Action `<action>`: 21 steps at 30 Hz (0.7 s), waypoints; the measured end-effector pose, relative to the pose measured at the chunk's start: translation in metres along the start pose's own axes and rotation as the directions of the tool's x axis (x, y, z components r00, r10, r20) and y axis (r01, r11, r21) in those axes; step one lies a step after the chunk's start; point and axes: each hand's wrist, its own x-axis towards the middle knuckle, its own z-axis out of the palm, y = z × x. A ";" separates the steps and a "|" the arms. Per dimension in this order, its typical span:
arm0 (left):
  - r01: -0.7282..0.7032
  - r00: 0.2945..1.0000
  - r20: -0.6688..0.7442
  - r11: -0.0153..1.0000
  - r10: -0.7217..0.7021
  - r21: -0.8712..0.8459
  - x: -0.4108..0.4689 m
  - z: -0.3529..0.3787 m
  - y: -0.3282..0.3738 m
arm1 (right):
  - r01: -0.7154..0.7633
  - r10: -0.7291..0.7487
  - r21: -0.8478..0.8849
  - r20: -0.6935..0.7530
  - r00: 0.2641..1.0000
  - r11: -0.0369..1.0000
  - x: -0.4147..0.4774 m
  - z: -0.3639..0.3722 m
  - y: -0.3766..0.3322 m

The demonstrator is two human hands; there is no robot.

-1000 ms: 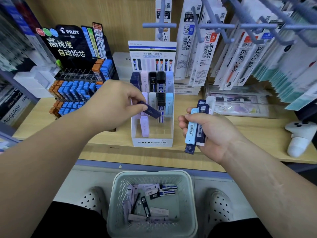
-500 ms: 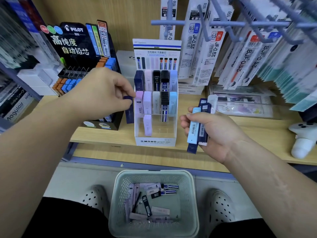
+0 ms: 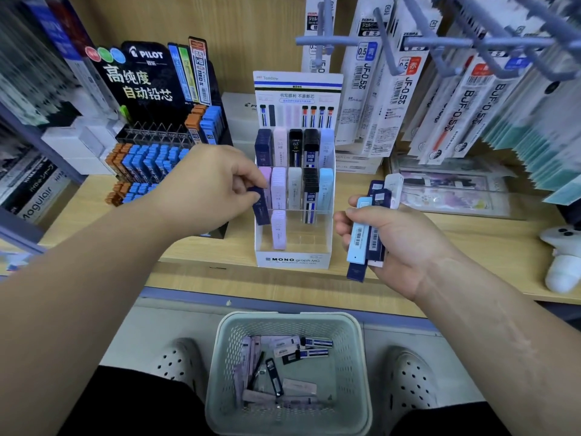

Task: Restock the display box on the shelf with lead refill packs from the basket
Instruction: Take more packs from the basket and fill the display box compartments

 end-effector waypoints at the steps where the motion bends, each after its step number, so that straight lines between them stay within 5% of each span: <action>1: -0.025 1.000 0.007 0.999 0.025 0.033 0.000 0.003 0.000 | 0.001 -0.001 0.003 0.001 1.000 1.000 0.000 0.000 0.000; 7: -0.144 0.989 0.049 0.970 0.137 0.196 0.002 0.029 -0.007 | 0.001 -0.001 -0.015 0.015 1.000 1.000 0.002 0.000 0.003; 15: -0.133 0.990 -0.004 0.937 0.142 0.323 -0.005 0.052 -0.021 | -0.015 0.010 0.072 0.069 0.998 0.997 0.003 0.000 0.003; 21: -0.063 0.977 -0.189 0.984 0.094 0.167 -0.006 0.038 0.002 | -0.027 0.003 0.201 0.115 0.993 0.979 0.004 0.006 0.004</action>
